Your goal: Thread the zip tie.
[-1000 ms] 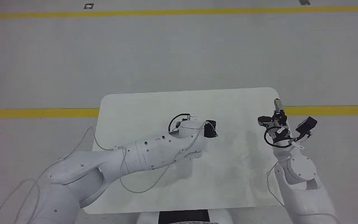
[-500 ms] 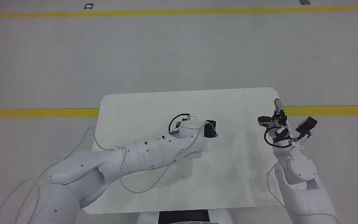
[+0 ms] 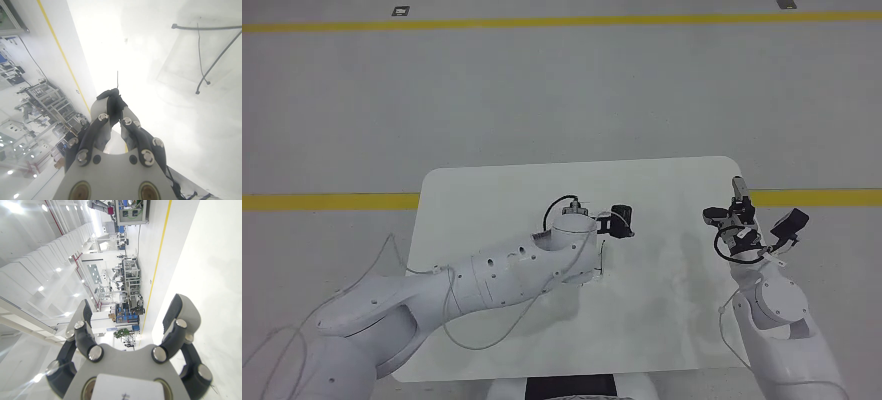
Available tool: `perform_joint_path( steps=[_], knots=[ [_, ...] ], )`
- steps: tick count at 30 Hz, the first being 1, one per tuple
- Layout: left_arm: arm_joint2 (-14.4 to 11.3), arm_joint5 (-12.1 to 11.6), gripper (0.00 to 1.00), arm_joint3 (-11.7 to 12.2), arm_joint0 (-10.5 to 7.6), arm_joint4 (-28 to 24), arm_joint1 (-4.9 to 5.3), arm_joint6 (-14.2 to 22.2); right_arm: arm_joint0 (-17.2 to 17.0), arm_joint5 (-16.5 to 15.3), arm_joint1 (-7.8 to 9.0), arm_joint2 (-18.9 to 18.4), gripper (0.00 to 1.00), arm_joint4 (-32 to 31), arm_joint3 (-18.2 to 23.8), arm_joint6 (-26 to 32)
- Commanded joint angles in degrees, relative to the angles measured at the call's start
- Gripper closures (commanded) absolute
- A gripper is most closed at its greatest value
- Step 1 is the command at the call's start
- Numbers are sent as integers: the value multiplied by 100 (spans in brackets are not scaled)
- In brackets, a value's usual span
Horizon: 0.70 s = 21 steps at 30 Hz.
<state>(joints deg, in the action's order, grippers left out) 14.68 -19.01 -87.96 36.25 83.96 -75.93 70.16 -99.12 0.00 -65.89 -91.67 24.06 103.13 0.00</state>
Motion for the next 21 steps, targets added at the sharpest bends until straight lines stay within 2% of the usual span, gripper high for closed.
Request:
perform_joint_path(
  steps=[1,4,7,8,11,12,15,19,21],
  knots=[
    [118,-47,100,-193,117,183,164,-205,0,0,0,0,0,0,0,0],
    [247,-47,100,-473,265,426,407,-477,0,0,0,0,0,0,0,0],
    [387,-47,100,-775,430,600,706,-819,0,0,0,0,0,0,0,0],
    [430,-47,100,-878,463,600,831,-947,0,0,0,0,0,0,0,0],
    [485,-47,100,-1141,527,600,1122,-1380,0,0,0,0,0,0,0,0],
    [497,-47,100,-1226,548,600,1252,-1535,0,0,0,0,0,0,0,0],
    [524,-47,100,-1390,585,600,1562,-1907,0,0,0,0,0,0,0,0],
    [593,-47,100,-1474,670,600,1918,-2420,0,0,0,0,0,0,0,0],
    [601,-47,100,-1503,693,600,2054,-2604,0,0,0,0,0,0,0,0]
  ],
)
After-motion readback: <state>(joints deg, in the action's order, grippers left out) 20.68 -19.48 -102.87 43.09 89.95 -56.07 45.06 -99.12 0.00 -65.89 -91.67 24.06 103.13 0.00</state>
